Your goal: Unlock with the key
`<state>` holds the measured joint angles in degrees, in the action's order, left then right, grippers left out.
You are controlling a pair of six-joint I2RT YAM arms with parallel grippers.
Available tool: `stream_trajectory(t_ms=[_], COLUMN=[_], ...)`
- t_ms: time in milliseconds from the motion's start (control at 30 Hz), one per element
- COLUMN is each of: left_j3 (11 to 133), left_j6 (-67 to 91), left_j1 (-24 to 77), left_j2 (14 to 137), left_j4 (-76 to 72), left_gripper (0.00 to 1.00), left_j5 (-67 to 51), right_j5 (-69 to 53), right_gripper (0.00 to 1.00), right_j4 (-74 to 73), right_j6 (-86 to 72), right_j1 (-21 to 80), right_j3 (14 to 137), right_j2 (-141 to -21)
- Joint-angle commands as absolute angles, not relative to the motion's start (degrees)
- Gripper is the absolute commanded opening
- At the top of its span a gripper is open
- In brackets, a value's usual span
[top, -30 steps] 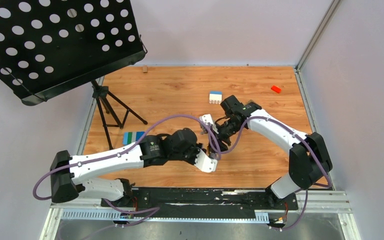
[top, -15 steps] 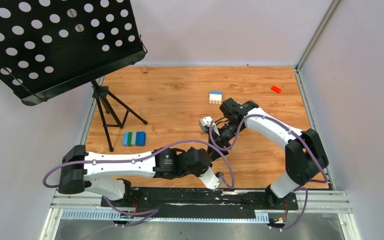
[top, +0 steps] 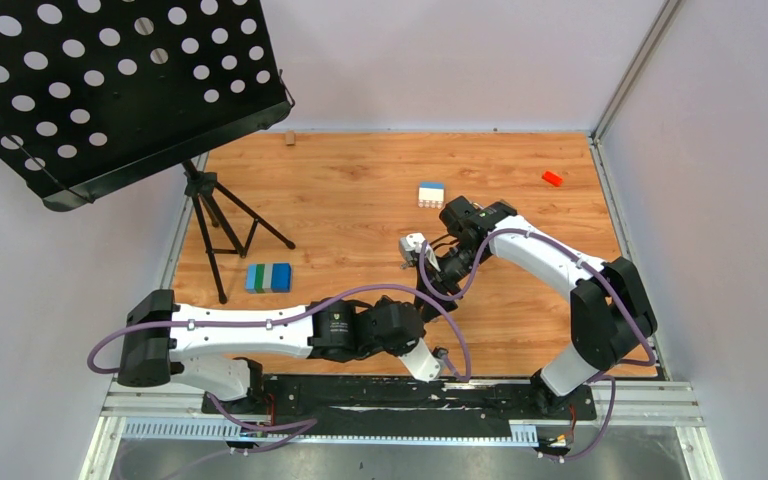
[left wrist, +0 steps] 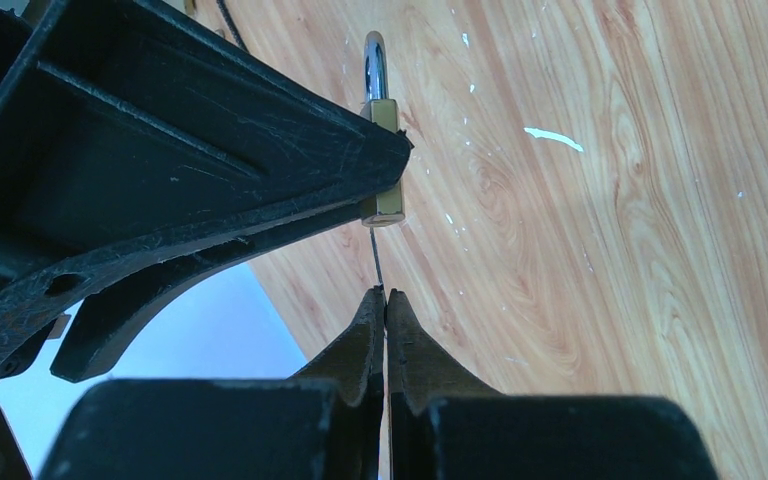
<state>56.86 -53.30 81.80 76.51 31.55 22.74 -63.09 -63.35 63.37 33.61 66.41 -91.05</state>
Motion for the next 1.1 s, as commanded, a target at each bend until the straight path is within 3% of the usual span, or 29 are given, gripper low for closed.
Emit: stream_trajectory(t_ms=[0,1067], left_j3=[59.8,59.7], left_j6=[-53.5,-51.5], left_j1=[82.5,83.6], left_j2=[76.9,76.6], left_j4=[31.2,32.7], left_gripper=[0.0,0.0], left_j5=[23.1,21.5], right_j5=[-66.4,-66.0], right_gripper=[0.0,0.0], right_j4=[-62.8,-62.0], right_j6=[63.5,61.9], right_j1=[33.4,32.8], right_j3=[67.7,67.9], right_j2=[-91.1,-91.6])
